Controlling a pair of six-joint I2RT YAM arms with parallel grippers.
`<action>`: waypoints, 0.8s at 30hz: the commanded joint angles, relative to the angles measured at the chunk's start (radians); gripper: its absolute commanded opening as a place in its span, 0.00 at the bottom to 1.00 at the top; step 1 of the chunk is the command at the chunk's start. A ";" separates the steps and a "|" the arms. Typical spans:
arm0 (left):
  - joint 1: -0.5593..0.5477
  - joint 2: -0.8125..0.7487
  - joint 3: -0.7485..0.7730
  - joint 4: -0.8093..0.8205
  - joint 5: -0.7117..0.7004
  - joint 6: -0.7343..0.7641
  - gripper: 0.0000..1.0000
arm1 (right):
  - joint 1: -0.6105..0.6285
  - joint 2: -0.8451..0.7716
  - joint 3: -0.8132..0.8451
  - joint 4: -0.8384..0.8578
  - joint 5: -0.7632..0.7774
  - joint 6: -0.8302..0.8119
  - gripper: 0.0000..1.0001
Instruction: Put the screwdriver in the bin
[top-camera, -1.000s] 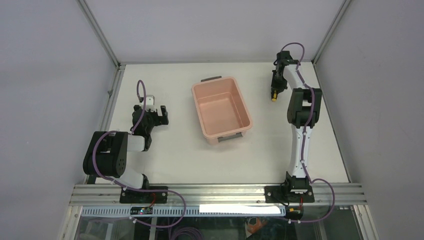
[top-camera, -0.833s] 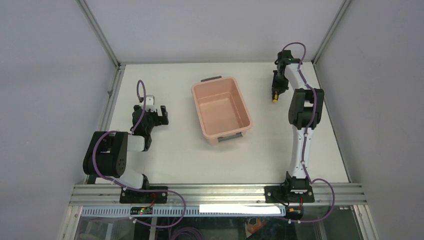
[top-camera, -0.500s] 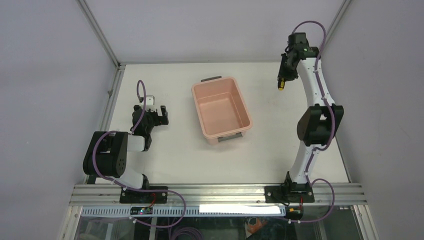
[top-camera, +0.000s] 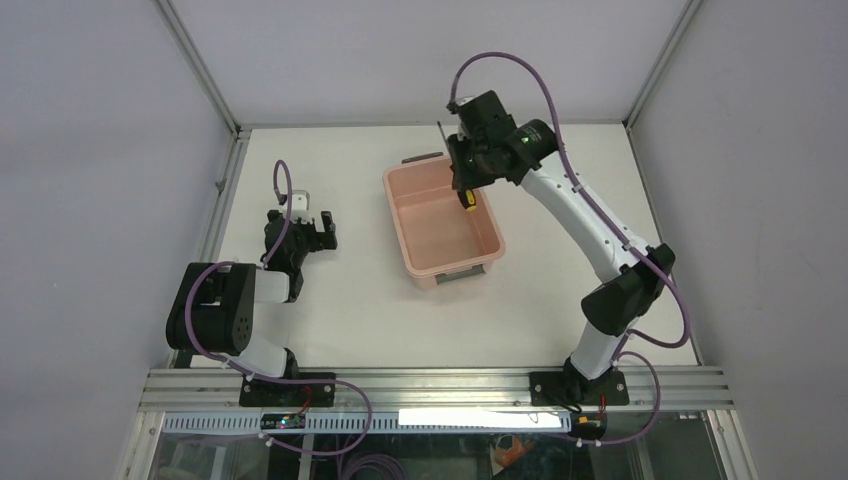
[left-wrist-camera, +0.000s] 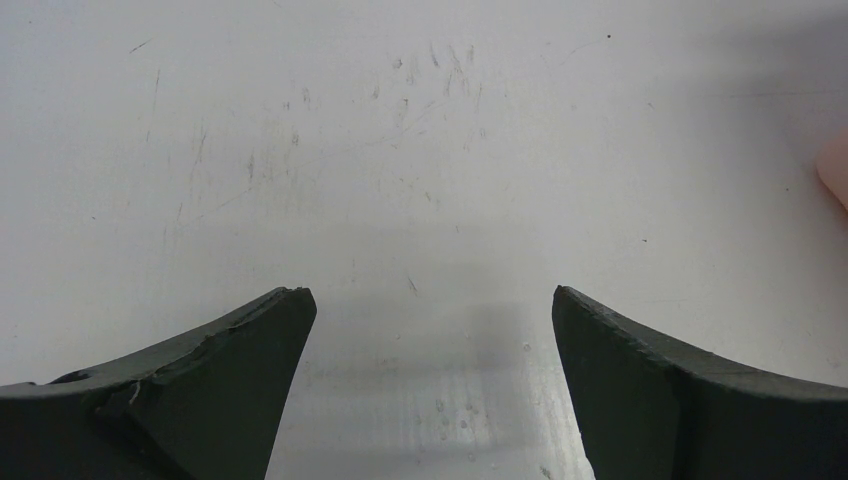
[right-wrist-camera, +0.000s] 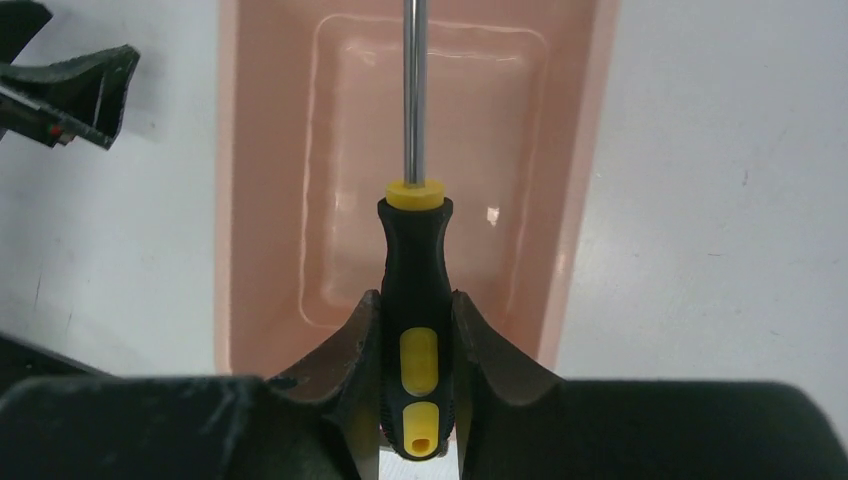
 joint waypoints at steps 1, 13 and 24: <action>-0.006 -0.024 0.015 0.027 0.014 -0.018 0.99 | 0.094 -0.016 0.006 0.056 0.072 0.046 0.03; -0.007 -0.024 0.015 0.027 0.013 -0.018 0.99 | 0.214 0.033 -0.405 0.397 0.075 0.294 0.06; -0.006 -0.024 0.015 0.027 0.013 -0.018 0.99 | 0.223 0.269 -0.479 0.466 0.096 0.376 0.17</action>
